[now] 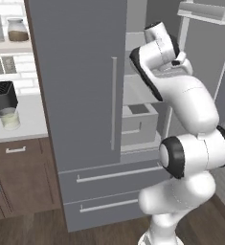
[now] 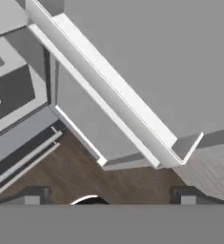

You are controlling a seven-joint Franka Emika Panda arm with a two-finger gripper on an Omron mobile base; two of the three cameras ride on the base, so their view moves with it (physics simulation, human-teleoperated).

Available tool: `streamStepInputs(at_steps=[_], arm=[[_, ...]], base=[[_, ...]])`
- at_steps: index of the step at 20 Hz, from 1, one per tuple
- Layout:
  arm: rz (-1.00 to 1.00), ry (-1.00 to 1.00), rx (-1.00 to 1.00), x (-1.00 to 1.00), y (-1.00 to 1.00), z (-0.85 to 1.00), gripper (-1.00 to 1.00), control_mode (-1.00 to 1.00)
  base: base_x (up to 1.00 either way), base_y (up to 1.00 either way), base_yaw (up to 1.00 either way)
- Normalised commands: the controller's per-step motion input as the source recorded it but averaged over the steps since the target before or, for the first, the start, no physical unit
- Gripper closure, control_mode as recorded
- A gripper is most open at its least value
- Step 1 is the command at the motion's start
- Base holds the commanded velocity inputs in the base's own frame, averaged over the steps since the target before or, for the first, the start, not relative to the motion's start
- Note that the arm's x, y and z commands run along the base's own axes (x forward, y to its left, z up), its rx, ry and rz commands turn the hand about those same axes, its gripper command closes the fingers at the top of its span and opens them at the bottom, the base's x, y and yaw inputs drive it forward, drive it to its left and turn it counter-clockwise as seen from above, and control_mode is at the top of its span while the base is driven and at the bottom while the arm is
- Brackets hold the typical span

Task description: Grab a lemon wedge from the fridge and one ice cube from the ice bowl, and put them in the glass of lemonade.

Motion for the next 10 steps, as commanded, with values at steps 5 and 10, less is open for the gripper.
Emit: streamStepInputs(at_steps=[5,10], arm=[[0.58,0.00,0.11,-0.40,0.61,0.00,-1.00,-1.00],[0.48,-0.09,0.04,-0.61,0.56,0.00,-1.00,-1.00]], base=[[0.00,0.00,0.00],[0.00,0.00,0.00]])
